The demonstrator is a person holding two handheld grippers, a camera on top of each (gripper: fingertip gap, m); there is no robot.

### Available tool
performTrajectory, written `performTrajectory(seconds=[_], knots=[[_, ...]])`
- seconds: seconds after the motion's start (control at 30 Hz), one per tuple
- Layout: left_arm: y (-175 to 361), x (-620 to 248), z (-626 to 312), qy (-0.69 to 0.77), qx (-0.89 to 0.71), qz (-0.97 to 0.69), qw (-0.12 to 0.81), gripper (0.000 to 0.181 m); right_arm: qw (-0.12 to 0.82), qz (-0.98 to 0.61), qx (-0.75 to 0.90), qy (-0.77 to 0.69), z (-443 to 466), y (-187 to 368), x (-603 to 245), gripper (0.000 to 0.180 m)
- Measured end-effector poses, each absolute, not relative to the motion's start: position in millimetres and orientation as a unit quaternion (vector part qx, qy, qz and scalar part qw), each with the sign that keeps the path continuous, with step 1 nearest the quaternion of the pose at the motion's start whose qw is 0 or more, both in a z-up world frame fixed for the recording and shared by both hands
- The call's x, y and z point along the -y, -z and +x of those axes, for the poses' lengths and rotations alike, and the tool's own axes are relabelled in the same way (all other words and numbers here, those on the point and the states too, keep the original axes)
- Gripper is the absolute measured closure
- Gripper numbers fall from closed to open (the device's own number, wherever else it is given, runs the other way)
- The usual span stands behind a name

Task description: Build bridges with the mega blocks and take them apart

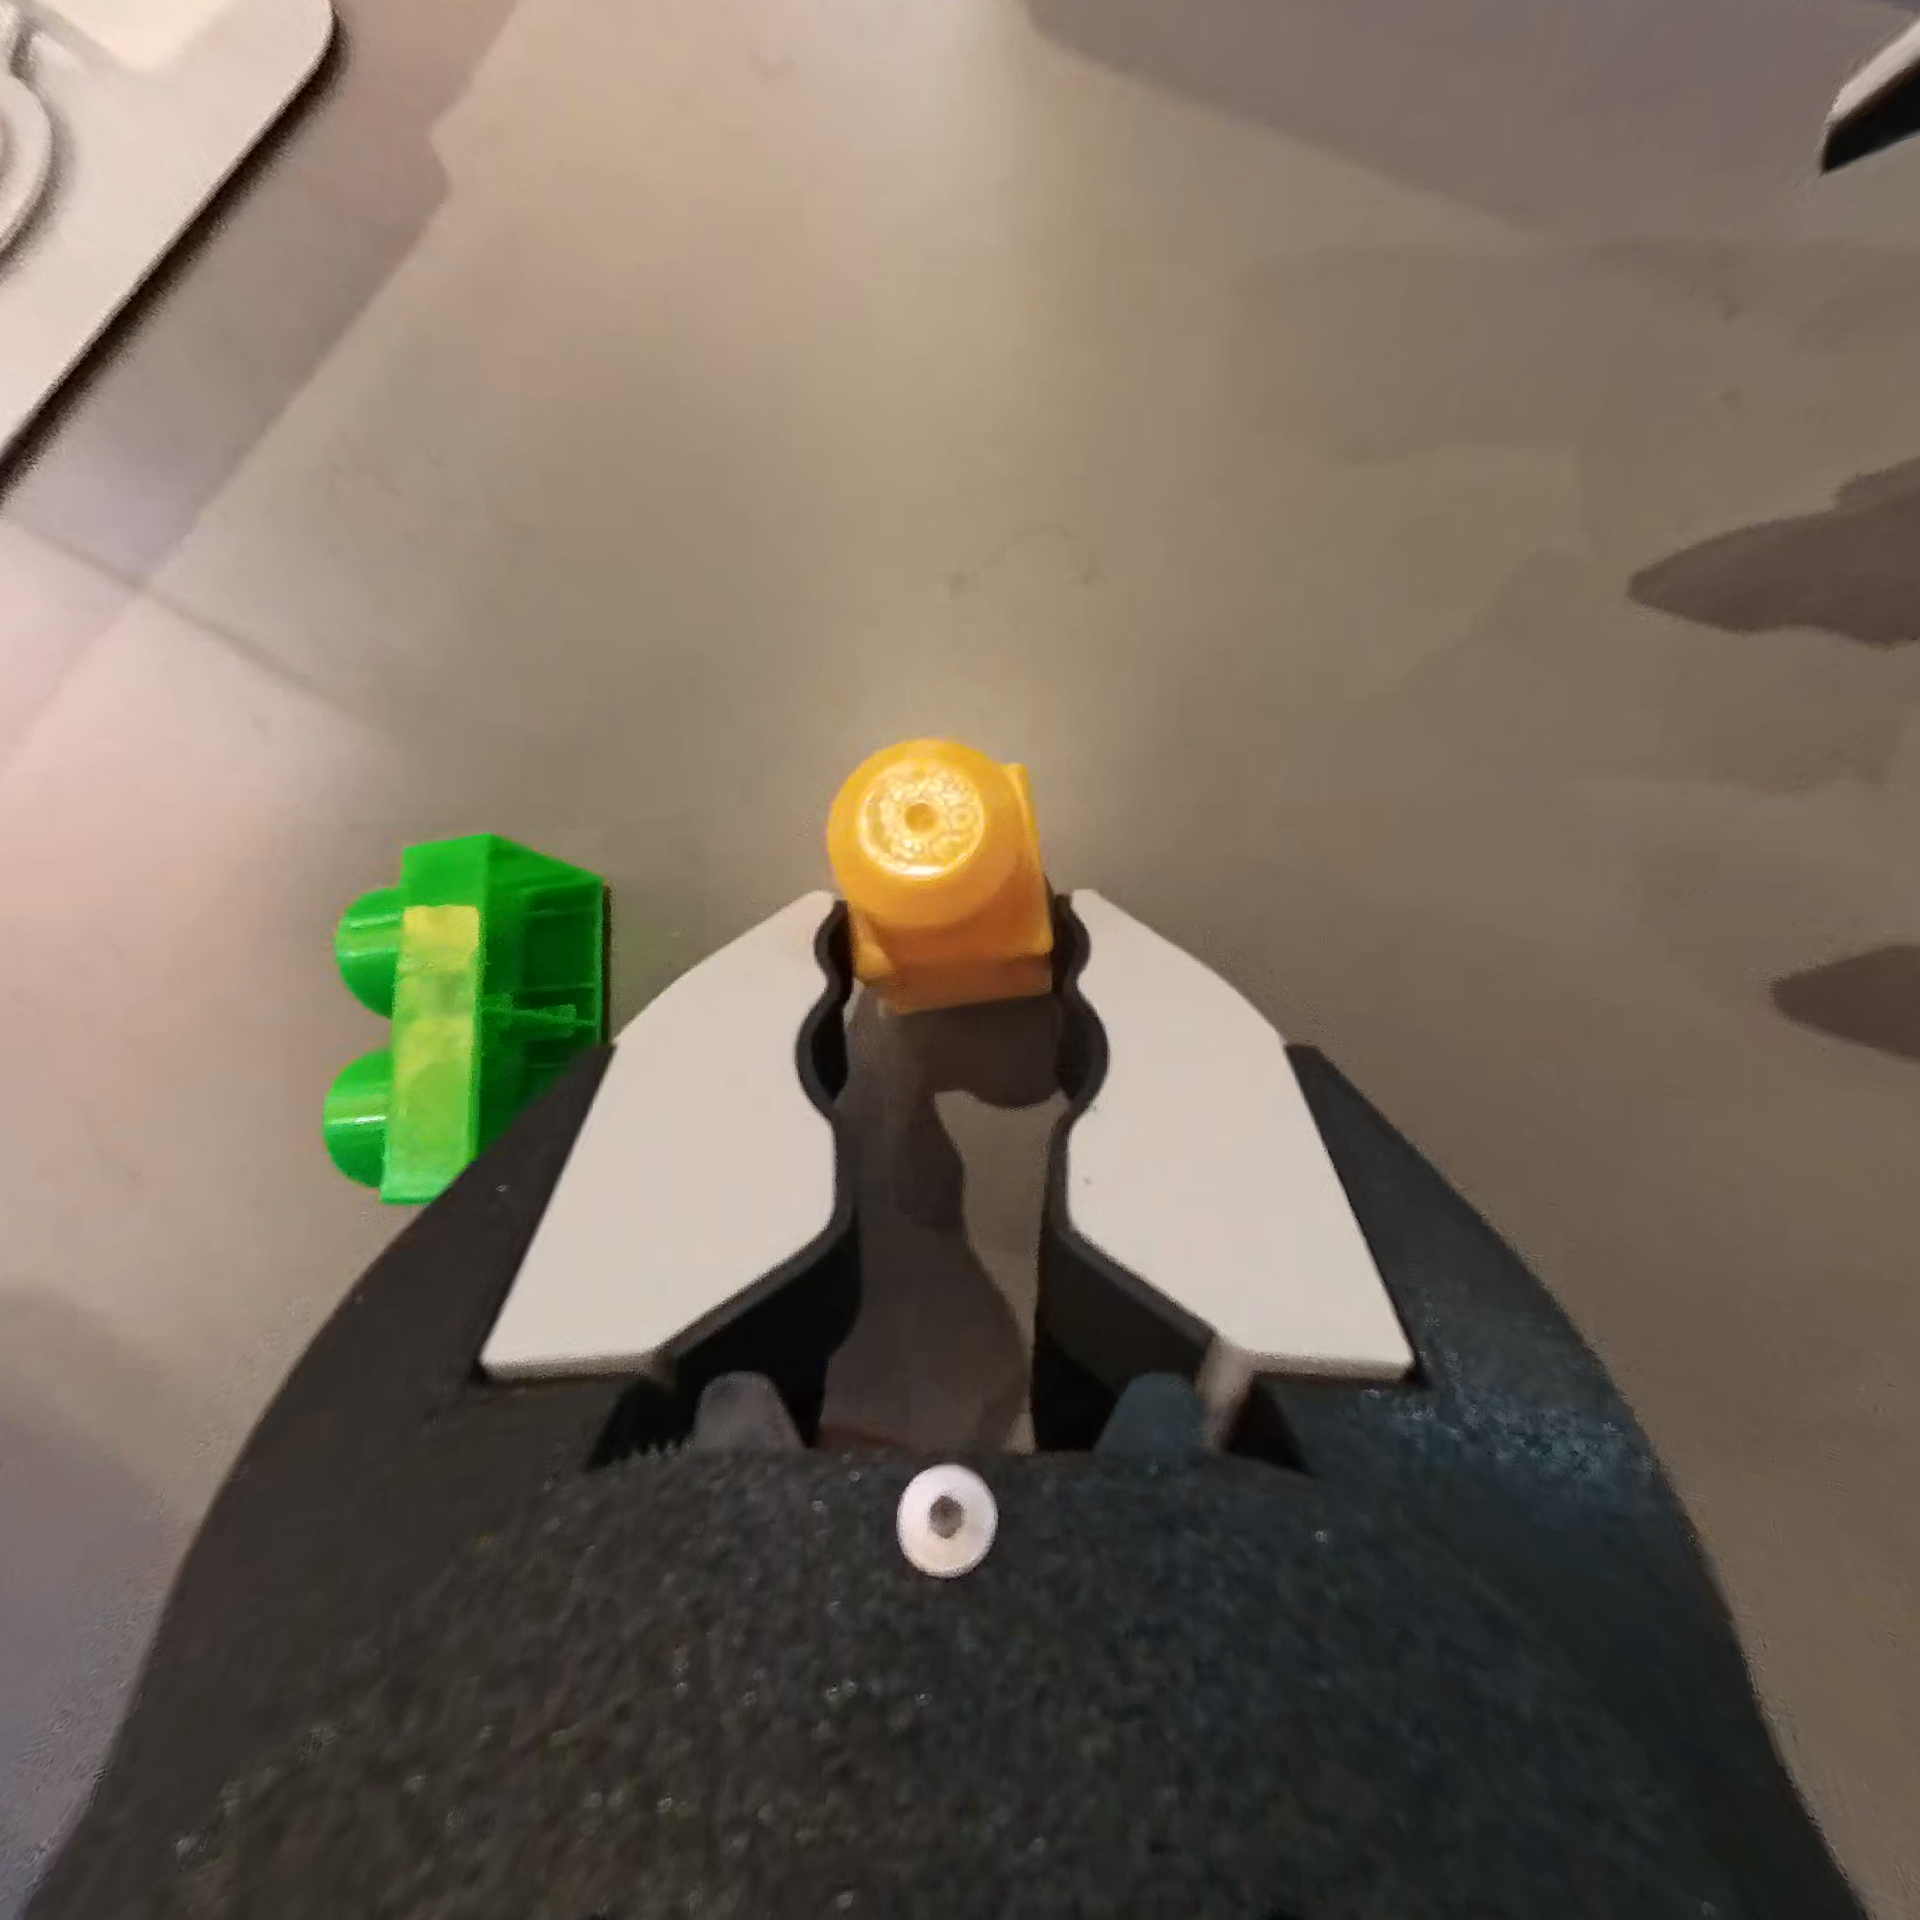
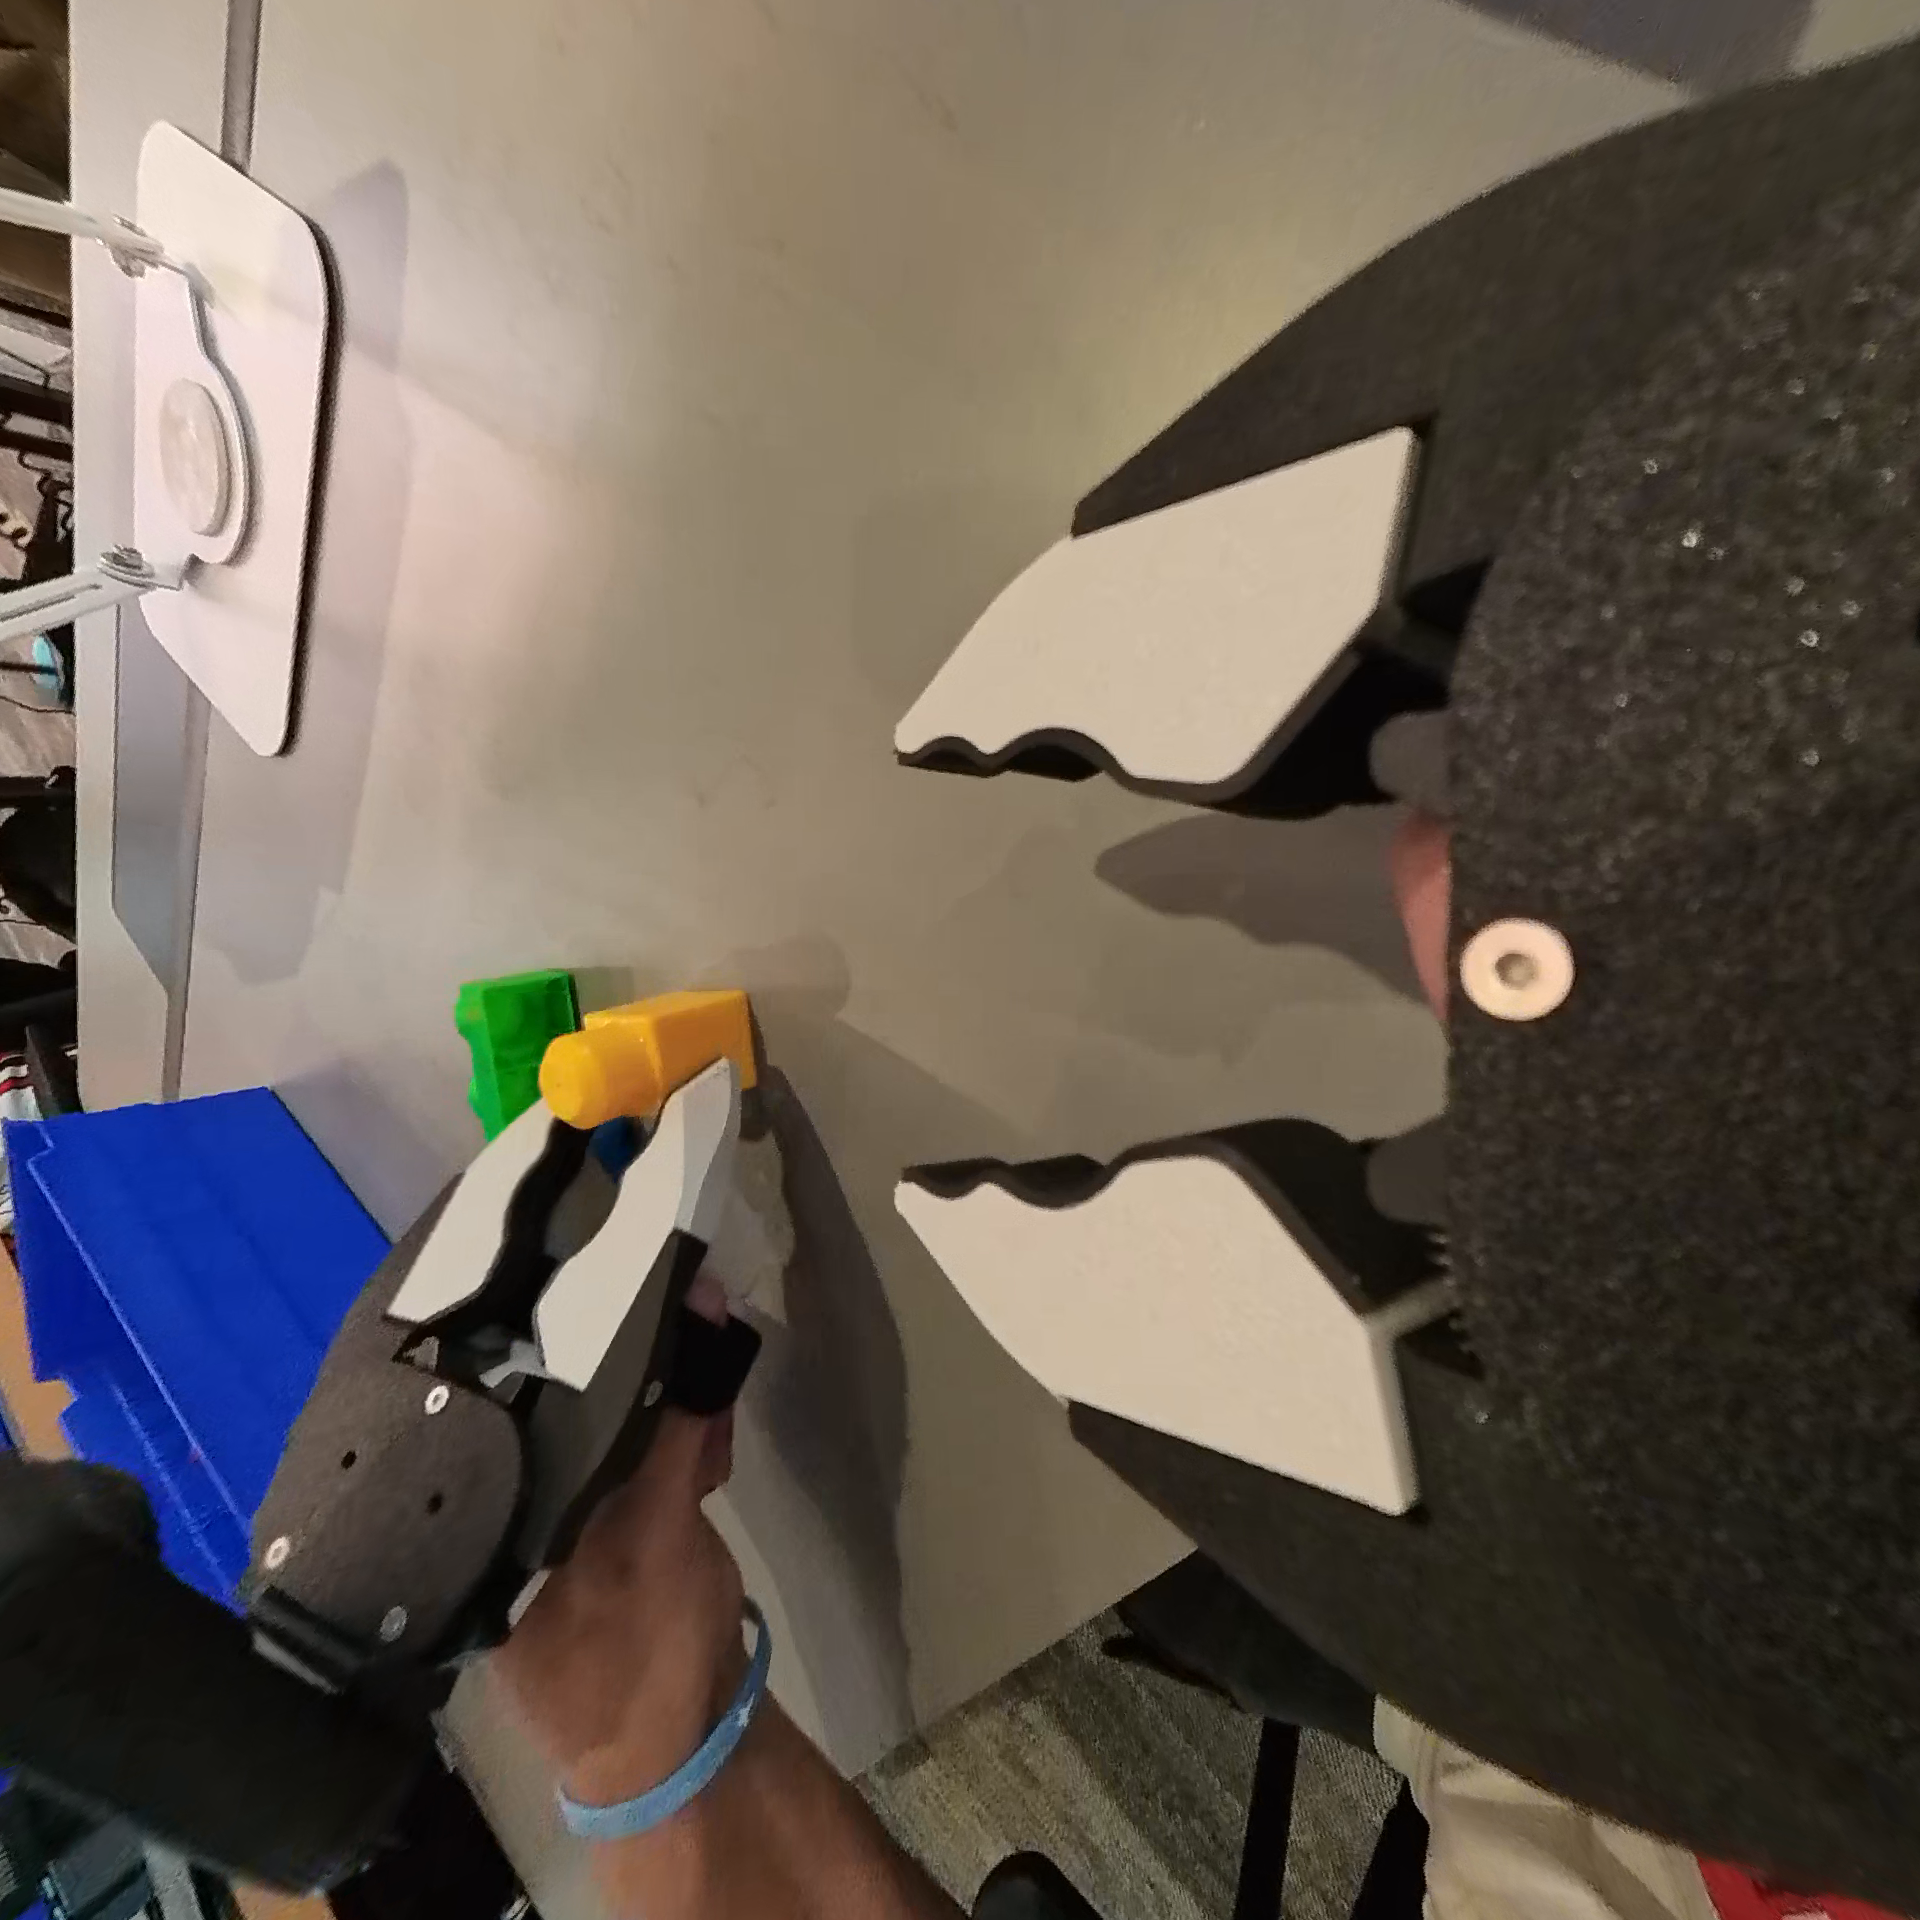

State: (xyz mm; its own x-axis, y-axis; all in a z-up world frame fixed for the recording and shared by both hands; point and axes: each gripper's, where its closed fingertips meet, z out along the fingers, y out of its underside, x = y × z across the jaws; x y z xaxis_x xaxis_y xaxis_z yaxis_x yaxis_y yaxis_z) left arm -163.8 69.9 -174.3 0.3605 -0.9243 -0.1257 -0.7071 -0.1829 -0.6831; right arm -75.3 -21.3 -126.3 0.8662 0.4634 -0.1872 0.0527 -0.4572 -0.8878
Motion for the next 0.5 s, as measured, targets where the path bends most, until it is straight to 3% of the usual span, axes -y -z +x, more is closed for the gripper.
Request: performTrajectory(seconds=[0.27,0.5], knots=[[95,-72,-200,0.088,-0.624,-0.741,0.232,0.144,0.489,-0.828,0.161,-0.222,-85,130,24,0.11],[122,-60,-258,-0.044,-0.669,-0.742,0.01,0.144,0.482,-0.83,0.17,-0.222,-90,134,25,0.11]])
